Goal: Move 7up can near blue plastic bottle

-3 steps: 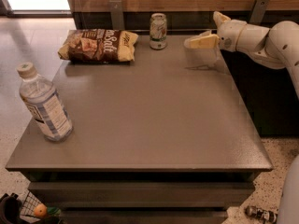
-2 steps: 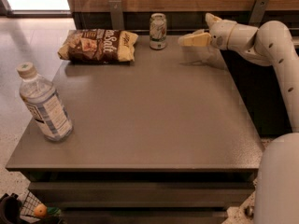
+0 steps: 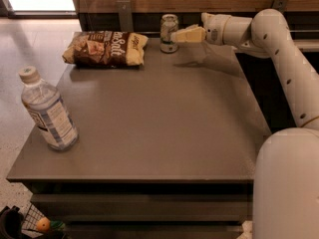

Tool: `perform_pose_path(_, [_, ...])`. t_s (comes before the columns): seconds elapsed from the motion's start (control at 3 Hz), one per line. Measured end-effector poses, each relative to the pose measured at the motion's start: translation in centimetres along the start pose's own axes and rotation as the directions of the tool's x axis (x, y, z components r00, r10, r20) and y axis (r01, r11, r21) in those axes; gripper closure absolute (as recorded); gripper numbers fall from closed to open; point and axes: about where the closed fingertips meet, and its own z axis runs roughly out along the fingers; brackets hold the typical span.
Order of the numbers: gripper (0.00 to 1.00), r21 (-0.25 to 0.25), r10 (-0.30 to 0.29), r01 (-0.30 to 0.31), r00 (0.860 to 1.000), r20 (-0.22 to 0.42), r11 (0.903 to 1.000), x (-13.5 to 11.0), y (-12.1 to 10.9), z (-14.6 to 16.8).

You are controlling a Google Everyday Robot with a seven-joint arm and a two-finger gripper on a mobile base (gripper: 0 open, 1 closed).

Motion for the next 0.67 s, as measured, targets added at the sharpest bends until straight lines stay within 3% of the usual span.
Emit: perform_pose_path(0.67, [0.00,-0.028,0.062,-0.062,0.998,0.013,0.9977,-0.3,2.2,3.8])
